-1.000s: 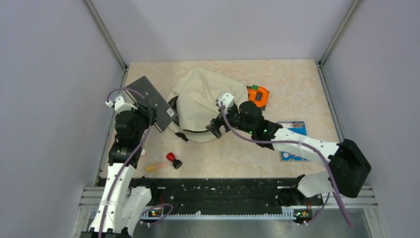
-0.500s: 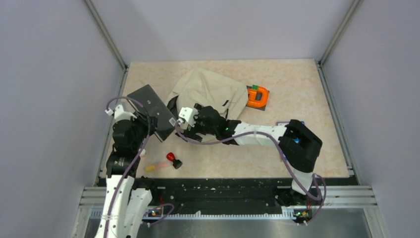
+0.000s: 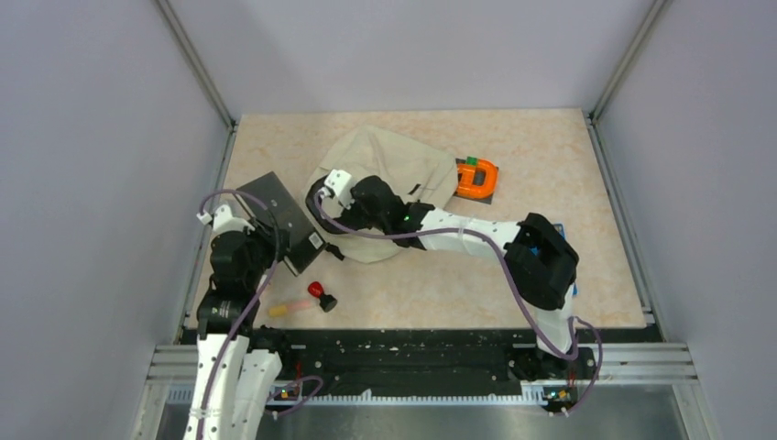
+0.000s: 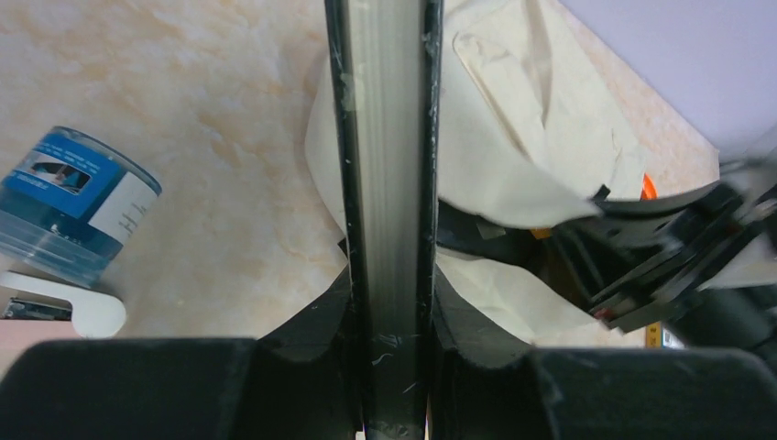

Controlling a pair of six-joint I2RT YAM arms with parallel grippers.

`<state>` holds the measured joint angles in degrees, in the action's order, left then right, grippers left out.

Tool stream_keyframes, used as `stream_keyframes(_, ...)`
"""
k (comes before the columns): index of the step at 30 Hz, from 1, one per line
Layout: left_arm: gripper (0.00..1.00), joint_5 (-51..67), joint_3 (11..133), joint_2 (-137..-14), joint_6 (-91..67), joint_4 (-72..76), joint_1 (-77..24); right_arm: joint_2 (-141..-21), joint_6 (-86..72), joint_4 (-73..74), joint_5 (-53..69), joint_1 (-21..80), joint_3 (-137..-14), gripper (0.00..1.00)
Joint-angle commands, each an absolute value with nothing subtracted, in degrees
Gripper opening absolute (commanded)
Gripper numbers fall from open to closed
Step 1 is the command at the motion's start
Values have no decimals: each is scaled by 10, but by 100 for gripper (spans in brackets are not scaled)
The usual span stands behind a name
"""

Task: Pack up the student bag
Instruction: Place the book in the student bag.

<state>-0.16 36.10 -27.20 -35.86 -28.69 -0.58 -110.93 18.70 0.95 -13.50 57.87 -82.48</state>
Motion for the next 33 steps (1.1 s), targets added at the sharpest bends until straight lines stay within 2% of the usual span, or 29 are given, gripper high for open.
stream_keyframes(1, 0, 57, 360, -263, -362, -193, -4, -1051, 106, 11, -142, 547, -886, 0)
stream_keyframes(11, 0, 112, 340, -292, -381, -144, -4, -1012, 37, 14, -147, 493, -897, 0)
stream_keyframes(18, 0, 197, 286, -350, -513, 33, -4, -971, -42, -20, -155, 488, -871, 0)
stream_keyframes(24, 0, 250, 278, -401, -592, 79, -4, -959, -86, -25, -191, 488, -881, 0)
stream_keyframes(33, 0, 285, 213, -357, -656, 86, -4, -963, -115, -82, -234, 488, -883, 0)
